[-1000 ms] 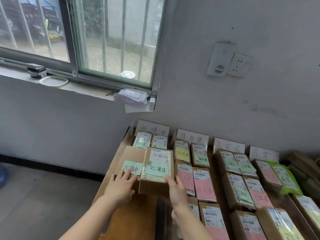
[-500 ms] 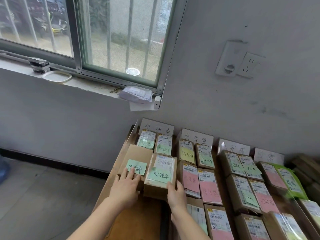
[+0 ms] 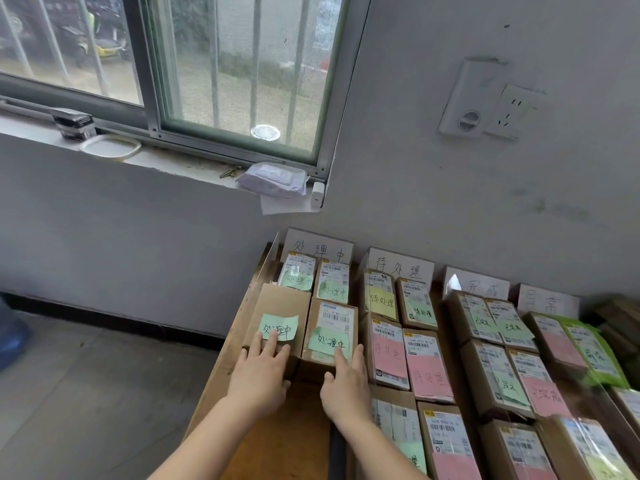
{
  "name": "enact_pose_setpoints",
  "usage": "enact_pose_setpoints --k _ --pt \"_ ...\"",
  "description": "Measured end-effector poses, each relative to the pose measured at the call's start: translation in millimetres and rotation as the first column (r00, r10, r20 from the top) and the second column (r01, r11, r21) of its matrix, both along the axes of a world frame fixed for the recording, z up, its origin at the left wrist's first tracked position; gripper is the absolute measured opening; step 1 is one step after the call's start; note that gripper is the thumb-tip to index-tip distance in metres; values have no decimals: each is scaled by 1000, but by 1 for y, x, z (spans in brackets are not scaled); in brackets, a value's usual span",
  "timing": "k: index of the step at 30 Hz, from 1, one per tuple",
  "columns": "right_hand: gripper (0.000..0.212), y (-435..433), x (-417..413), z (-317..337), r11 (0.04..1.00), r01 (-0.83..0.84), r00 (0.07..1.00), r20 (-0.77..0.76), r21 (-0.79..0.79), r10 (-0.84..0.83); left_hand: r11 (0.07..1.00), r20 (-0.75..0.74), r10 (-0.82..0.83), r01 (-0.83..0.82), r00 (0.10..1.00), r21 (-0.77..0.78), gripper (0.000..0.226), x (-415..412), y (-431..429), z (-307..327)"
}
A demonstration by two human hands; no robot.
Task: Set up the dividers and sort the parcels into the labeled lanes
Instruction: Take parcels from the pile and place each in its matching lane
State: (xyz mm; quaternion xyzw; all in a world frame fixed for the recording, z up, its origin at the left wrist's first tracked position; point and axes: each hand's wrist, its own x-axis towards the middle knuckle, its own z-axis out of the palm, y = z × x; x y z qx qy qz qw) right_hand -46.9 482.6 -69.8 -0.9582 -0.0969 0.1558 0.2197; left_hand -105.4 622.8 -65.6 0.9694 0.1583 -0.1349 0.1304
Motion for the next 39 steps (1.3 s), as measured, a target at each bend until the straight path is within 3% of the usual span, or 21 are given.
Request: enact_pose_setpoints --k 3,8,16,20,24,39 --pt "55 -2 0 6 995 -65 997 43 -71 68 1000 -16 -4 5 1000 27 62 4 1 6" --pt "44 -20 11 30 987 -143 969 194 -76 155 996 42 -23 20 999 90 29 21 1 33" --pt "38 -112 32 85 946 -109 945 264 -305 194 965 112 -216 194 970 176 38 63 -67 76" --pt "38 -180 34 101 919 -27 950 275 -393 146 942 164 -305 271 938 201 41 79 -124 91" --pt "46 -254 28 111 930 54 962 269 -362 49 914 158 -375 336 913 227 43 89 -191 101" --pt "43 -524 7 142 892 262 939 313 -369 -146 855 259 -518 491 815 165 35 95 -460 115"
